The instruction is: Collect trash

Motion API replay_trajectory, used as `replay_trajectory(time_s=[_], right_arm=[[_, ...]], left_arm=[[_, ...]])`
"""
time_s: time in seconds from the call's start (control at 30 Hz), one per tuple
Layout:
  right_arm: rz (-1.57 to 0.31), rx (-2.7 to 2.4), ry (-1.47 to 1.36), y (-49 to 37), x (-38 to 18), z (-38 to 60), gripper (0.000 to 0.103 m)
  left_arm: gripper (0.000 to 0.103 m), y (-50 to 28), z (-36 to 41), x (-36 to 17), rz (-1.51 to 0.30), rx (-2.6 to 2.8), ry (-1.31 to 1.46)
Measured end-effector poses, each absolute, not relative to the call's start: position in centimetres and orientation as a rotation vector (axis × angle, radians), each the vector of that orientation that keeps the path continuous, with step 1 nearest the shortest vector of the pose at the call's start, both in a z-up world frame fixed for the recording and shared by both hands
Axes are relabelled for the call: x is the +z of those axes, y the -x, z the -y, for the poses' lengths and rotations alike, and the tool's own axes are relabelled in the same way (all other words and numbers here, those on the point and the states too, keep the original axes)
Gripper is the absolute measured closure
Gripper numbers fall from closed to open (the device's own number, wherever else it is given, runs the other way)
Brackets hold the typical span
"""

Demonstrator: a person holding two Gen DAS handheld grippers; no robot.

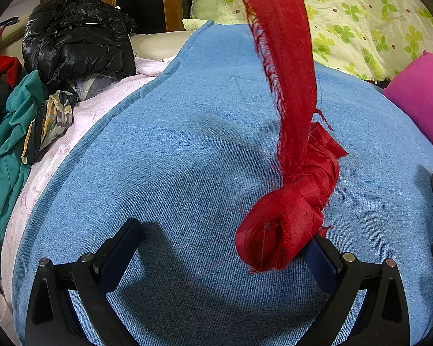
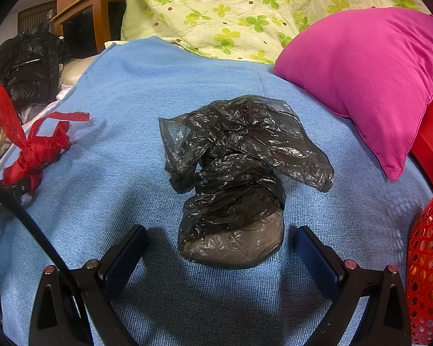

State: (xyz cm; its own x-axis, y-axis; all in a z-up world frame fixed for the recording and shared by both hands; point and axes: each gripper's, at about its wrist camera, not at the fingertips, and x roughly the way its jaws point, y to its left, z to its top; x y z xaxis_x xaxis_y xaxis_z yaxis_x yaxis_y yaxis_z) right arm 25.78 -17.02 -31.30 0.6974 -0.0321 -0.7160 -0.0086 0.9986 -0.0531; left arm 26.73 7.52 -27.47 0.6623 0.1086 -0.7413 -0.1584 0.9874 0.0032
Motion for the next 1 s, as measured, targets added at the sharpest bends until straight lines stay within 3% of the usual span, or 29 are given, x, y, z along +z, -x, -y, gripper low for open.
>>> replay_trajectory(time_s=[1.0], right_arm=[[-0.877,0.036,0.049,-26.2,-30.69,17.55,0.0]], left_arm=[[0.0,-26.74,-7.53,-27.54,-0.829,0.15,0.063]])
